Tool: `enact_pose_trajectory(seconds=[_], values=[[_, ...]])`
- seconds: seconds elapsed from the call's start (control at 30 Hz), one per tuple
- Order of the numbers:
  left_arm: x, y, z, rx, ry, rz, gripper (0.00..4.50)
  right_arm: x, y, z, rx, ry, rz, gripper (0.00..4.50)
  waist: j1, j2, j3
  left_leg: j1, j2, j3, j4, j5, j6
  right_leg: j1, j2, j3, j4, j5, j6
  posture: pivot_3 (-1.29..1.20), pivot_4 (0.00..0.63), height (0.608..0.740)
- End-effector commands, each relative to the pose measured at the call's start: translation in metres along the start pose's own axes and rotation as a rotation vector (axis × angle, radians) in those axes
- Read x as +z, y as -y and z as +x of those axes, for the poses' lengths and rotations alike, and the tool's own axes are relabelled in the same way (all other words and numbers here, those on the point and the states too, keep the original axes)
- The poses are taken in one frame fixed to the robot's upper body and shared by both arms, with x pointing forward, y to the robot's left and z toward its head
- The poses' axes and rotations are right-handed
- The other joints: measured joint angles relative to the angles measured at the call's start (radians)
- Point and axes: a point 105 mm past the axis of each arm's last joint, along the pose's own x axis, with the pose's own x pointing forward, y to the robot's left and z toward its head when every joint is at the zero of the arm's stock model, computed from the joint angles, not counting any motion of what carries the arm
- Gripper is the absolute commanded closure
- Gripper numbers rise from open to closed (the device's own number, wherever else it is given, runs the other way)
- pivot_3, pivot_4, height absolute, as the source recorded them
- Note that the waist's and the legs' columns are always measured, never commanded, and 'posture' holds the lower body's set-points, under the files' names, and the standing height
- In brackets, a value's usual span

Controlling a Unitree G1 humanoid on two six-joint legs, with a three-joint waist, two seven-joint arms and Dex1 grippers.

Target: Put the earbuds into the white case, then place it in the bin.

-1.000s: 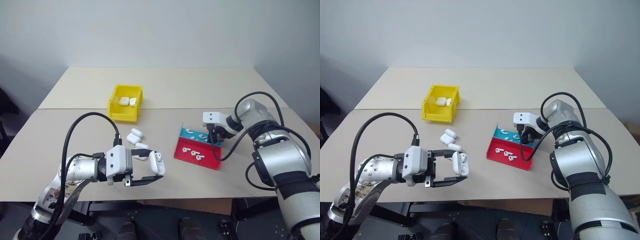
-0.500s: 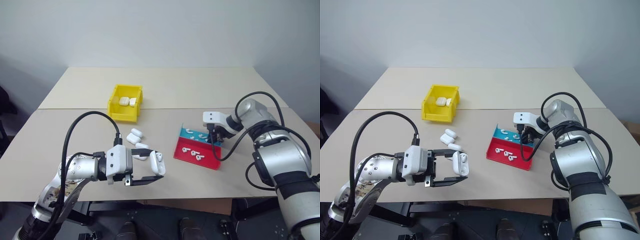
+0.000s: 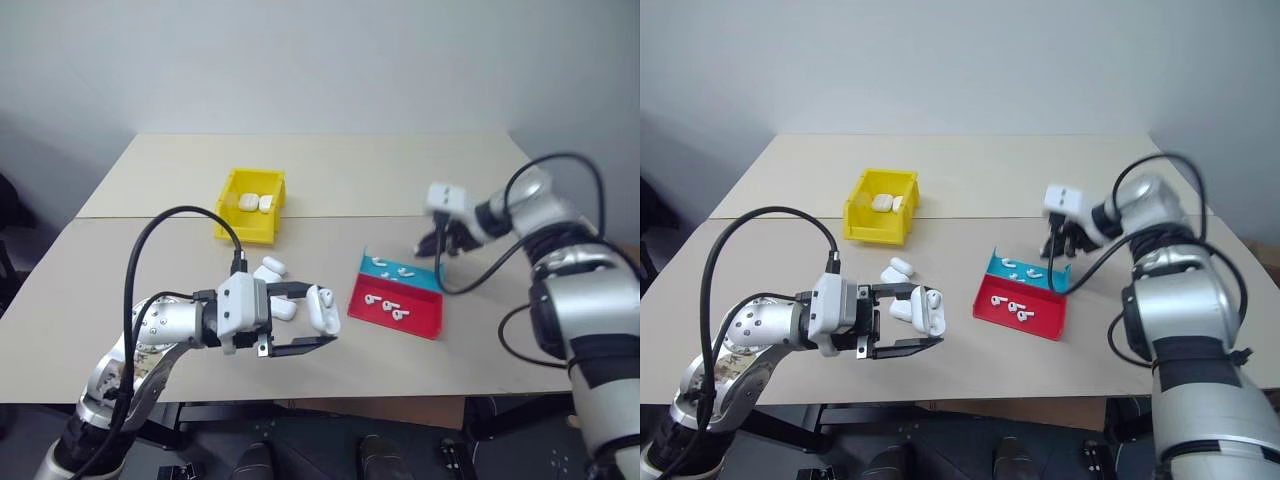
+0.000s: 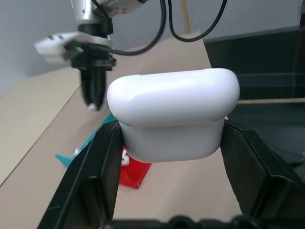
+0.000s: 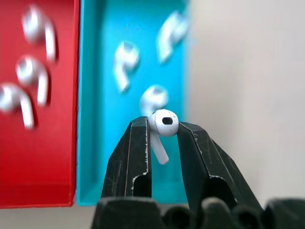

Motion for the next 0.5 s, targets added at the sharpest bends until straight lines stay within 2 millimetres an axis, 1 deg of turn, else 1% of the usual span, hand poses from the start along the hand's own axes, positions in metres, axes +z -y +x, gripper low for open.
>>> enact_pose_trajectory(seconds=[0.03,0.07,0.13,0.17,0.2,0.23,0.27,0.33,0.4,0.43,0.5], values=[[0.013,-0.005,0.005,0.001,0.067,0.000,1.68,0.056,0.017,-0.048,-0.084,0.296,-0.045,3.84,0.000,0.000,0.000,0.000,0.000,0.000,-0.001,0.000,0.000,0.000,0.000,0.000,0.000,0.000,0.000,0.00,0.150,0.740],[0.015,-0.006,0.006,0.001,0.079,-0.002,1.68,0.064,0.017,-0.059,-0.083,0.362,-0.052,3.84,0.001,0.000,0.000,0.000,0.000,0.000,-0.001,0.000,0.000,0.000,0.000,0.000,0.000,0.000,0.000,0.00,0.150,0.740],[0.019,-0.008,0.008,-0.001,0.104,-0.010,1.68,0.084,0.010,-0.092,-0.080,0.582,-0.087,3.84,0.004,0.000,0.000,0.000,0.000,0.000,-0.001,0.000,0.000,0.000,0.000,0.000,0.000,-0.001,0.000,0.00,0.150,0.740],[0.020,-0.009,0.009,-0.003,0.112,-0.014,1.68,0.091,0.003,-0.109,-0.082,0.694,-0.103,3.84,0.005,0.000,0.000,0.000,0.000,0.000,-0.001,0.000,0.000,0.001,0.000,0.000,-0.001,-0.001,0.001,0.00,0.150,0.740],[0.021,-0.009,0.009,-0.004,0.116,-0.016,1.68,0.095,-0.003,-0.119,-0.080,0.760,-0.113,3.84,0.009,0.000,0.000,0.000,0.000,0.000,-0.001,0.000,0.000,0.001,0.000,0.000,-0.001,-0.001,0.001,0.00,0.150,0.740],[0.022,-0.009,0.010,-0.009,0.124,-0.017,1.68,0.101,-0.016,-0.133,-0.084,0.876,-0.108,3.84,0.014,0.000,0.000,0.000,0.000,-0.001,0.000,0.000,0.000,0.002,0.000,-0.001,-0.001,-0.001,0.002,0.00,0.150,0.740],[0.022,-0.008,0.010,-0.014,0.129,-0.018,1.68,0.104,-0.030,-0.143,-0.079,0.964,-0.097,3.84,0.018,0.000,0.000,0.000,0.000,0.000,0.000,0.000,0.000,0.002,0.000,0.000,-0.001,-0.001,0.002,0.00,0.150,0.740],[0.023,-0.008,0.010,-0.020,0.137,-0.017,1.68,0.109,-0.058,-0.153,-0.074,1.069,-0.078,3.84,0.031,0.000,0.000,0.000,0.000,-0.001,-0.001,0.000,0.000,0.002,0.000,-0.001,-0.001,-0.001,0.002,0.00,0.150,0.740],[0.023,-0.010,0.011,-0.022,0.143,-0.022,1.68,0.111,-0.083,-0.153,-0.058,1.128,-0.035,3.84,0.032,0.000,0.000,0.000,0.000,-0.001,0.000,0.000,0.000,0.001,0.000,0.000,0.000,-0.001,0.003,0.00,0.150,0.740],[0.024,-0.011,0.012,-0.025,0.151,-0.025,1.68,0.111,-0.100,-0.151,-0.030,1.179,-0.006,3.84,0.033,0.000,0.000,0.000,0.000,-0.001,0.001,0.000,0.000,0.001,0.000,0.000,0.000,-0.001,0.003,0.00,0.150,0.740],[0.026,-0.014,0.013,-0.027,0.166,-0.029,1.68,0.111,-0.124,-0.150,0.024,1.266,0.049,3.84,0.030,0.000,0.000,0.001,0.000,-0.001,0.002,0.000,0.000,0.002,0.001,0.000,0.001,-0.002,0.001,0.00,0.150,0.740]])
